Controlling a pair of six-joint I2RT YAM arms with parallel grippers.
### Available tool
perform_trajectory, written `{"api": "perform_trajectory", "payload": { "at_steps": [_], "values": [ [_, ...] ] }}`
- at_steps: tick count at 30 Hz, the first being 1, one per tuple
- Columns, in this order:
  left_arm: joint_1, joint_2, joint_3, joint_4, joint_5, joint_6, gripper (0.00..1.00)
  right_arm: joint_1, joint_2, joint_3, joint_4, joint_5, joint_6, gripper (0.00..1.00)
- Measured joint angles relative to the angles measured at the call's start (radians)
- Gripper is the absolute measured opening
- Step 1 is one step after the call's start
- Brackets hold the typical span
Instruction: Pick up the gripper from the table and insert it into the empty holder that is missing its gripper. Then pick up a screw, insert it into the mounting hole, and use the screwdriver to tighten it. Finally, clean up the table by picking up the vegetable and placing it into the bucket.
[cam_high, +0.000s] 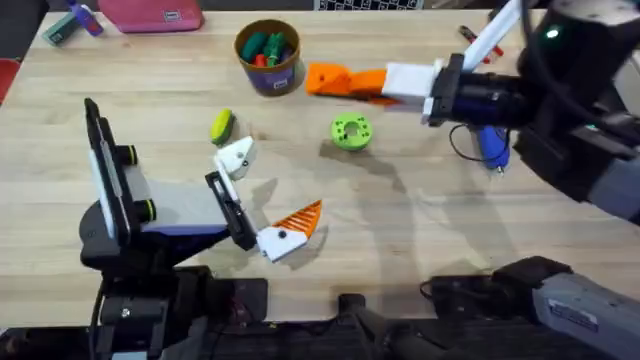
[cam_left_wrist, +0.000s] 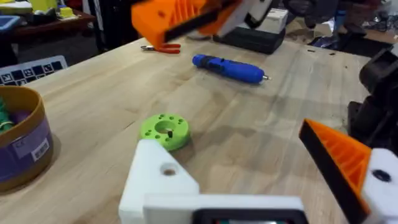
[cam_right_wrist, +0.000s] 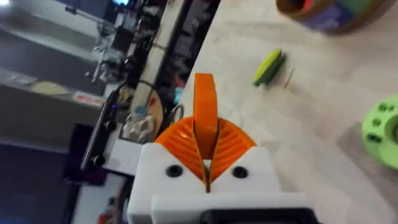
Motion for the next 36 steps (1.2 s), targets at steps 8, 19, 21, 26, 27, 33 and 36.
{"api": "perform_trajectory", "payload": {
  "at_steps": [8, 19, 21, 26, 27, 33, 36],
  "values": [
    [0.000, 0.000, 0.000, 0.000, 0.000, 0.000, 0.985, -0.033, 0.208, -0.012, 0.167, -0.300, 0.037, 0.009],
    [0.000, 0.000, 0.000, 0.000, 0.000, 0.000, 0.985, -0.033, 0.454, 0.011, 0.253, -0.571, 0.048, 0.009],
    [0.000, 0.000, 0.000, 0.000, 0.000, 0.000, 0.985, -0.033, 0.490, 0.041, 0.253, -0.597, 0.061, 0.009],
    [0.000, 0.000, 0.000, 0.000, 0.000, 0.000, 0.985, -0.013, 0.537, 0.108, 0.252, -0.626, 0.088, 0.009],
    [0.000, 0.000, 0.000, 0.000, 0.000, 0.000, 0.985, -0.004, 0.542, 0.119, 0.248, -0.629, 0.092, 0.009],
    [0.000, 0.000, 0.000, 0.000, 0.000, 0.000, 0.985, 0.064, 0.560, 0.158, 0.193, -0.639, 0.104, 0.009],
    [0.000, 0.000, 0.000, 0.000, 0.000, 0.000, 0.985, 0.095, 0.572, 0.159, 0.191, -0.639, 0.102, 0.009]
  ]
}}
